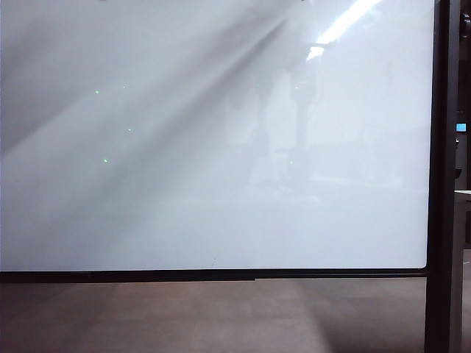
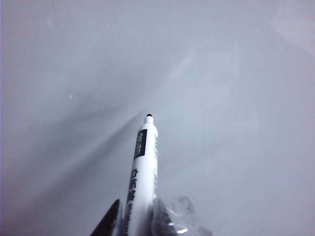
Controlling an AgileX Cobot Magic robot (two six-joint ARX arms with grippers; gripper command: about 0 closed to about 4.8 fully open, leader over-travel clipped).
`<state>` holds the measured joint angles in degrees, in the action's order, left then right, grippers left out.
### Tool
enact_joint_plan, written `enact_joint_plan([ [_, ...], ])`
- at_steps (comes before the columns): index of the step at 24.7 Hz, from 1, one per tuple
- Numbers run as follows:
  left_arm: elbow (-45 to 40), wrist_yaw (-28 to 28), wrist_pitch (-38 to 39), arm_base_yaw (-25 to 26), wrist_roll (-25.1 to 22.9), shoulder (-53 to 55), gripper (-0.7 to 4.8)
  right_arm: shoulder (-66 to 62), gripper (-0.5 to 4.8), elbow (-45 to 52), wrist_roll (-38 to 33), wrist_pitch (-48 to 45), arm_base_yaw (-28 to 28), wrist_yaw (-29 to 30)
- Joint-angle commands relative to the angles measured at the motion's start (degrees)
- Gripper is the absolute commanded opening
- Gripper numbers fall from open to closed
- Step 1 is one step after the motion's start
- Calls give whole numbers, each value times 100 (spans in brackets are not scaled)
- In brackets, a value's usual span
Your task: Reach to the right to find the marker pen, pick it up, and write the number 2 on the whiteboard.
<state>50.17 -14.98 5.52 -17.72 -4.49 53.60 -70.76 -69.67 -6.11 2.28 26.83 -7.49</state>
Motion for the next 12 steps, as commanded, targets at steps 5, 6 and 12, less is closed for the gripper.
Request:
enact_joint_plan([
  [5, 44, -28, 109, -2, -24, -15, -5, 125, -1, 999, 17, -1895, 15, 101],
  [6, 44, -28, 116, -2, -22, -15, -5, 125, -1, 973, 17, -1954, 15, 98],
  [12, 44, -28, 127, -2, -24, -15, -5, 22, -1, 800, 37, -1904, 13, -7],
])
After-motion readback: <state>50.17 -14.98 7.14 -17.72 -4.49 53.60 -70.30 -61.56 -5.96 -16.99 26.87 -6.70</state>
